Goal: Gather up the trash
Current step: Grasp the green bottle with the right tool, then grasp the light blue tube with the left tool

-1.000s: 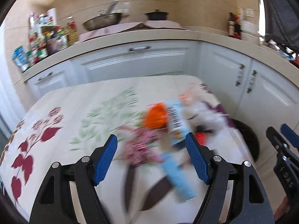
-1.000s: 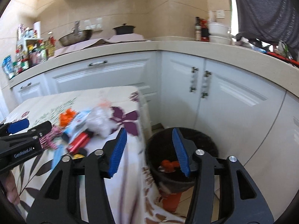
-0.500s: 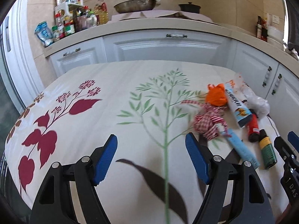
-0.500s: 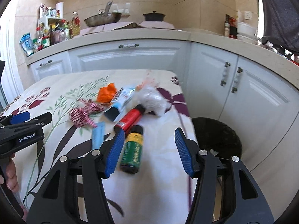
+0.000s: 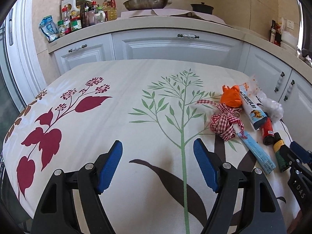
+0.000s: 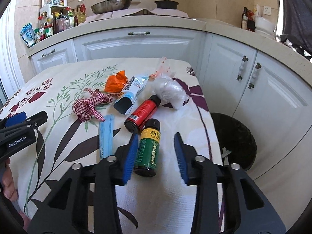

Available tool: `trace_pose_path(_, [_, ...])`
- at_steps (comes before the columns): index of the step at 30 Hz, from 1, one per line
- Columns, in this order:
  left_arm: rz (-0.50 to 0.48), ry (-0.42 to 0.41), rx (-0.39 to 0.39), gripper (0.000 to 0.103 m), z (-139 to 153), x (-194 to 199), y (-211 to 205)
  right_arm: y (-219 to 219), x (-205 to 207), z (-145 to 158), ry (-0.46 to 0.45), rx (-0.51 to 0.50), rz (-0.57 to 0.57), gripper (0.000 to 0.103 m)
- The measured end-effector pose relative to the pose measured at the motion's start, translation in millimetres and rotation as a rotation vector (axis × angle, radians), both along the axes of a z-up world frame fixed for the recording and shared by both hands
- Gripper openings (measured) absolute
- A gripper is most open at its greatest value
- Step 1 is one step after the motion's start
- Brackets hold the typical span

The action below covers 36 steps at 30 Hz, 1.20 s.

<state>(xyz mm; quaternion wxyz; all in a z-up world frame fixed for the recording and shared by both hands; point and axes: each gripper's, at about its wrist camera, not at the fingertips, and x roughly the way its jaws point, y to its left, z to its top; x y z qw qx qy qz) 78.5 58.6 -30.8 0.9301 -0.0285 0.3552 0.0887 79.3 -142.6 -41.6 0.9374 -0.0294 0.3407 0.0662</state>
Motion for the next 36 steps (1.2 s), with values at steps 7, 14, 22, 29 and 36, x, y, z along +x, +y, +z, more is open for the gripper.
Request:
trace_pose_path(7, [-0.028,-0.001,0.006,0.073,0.8,-0.3,-12.1,-0.7,3.2,-3.0,0.030,0.023,0.019,0.024])
trace_pose_path(14, [-0.051,0.000,0.008,0.073,1.0,0.8,-25.2,-3.4,1.7,-2.6,0.028,0.045,0.027,0.023])
trace_pose_path(22, [-0.083,0.005,0.010,0.073,0.1,0.3,-40.3,-12.9,-4.7,0.5,0.003,0.054,0.018,0.023])
trace_pose_path(29, [-0.127,0.000,0.001,0.073,1.6,-2.0,-62.7,-28.4,-10.5,3.3,-0.016,0.074,0.002,0.023])
trace_pose_path(36, [-0.193,0.004,0.000,0.073,0.5,-2.3,-100.2,-46.6,-17.1,3.6,-0.031,0.102,-0.016,0.023])
